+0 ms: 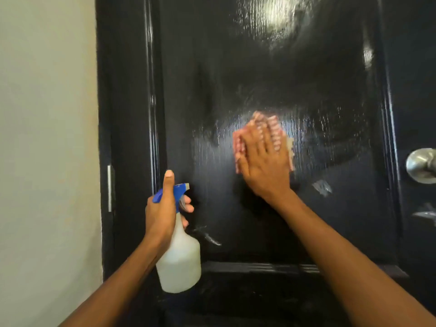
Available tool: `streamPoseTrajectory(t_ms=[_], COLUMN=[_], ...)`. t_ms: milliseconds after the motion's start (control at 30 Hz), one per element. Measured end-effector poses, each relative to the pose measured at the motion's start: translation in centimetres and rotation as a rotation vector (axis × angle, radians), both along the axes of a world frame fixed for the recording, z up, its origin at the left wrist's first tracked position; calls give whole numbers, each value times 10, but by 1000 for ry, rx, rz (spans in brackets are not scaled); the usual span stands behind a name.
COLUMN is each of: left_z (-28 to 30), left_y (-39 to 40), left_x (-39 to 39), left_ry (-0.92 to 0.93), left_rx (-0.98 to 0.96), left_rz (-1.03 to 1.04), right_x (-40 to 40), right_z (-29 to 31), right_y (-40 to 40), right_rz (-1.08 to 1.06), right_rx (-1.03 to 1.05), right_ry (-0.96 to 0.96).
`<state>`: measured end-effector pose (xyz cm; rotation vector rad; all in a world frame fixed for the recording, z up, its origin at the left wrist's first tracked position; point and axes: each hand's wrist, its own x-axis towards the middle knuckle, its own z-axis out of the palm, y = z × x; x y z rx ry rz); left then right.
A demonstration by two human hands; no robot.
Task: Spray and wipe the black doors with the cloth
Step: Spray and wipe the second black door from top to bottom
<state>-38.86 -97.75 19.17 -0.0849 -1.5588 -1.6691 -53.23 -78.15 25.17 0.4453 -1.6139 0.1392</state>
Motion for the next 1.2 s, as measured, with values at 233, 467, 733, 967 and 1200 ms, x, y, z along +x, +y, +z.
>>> streamPoseTrajectory(t_ms=[233,467,733,967,1200], left_z=[-27,-10,-46,-46,-73], left_y=[-21,-40,-32,-32,-33], left_x=[8,19,27,36,47], left_ry=[69,87,31,22,12], left_rx=[3,-32,-122,-82,-53], left_rz=[11,57,243,181,230], right_x=[-9,5,8,-4,17], right_z=[3,102,-60,32,-10], right_y=[15,-16,-90,9,-83], right_rz=[-41,-61,27,-51,17], right_rx=[617,-193,1069,387,122], right_ry=[49,-124,91,2,-21])
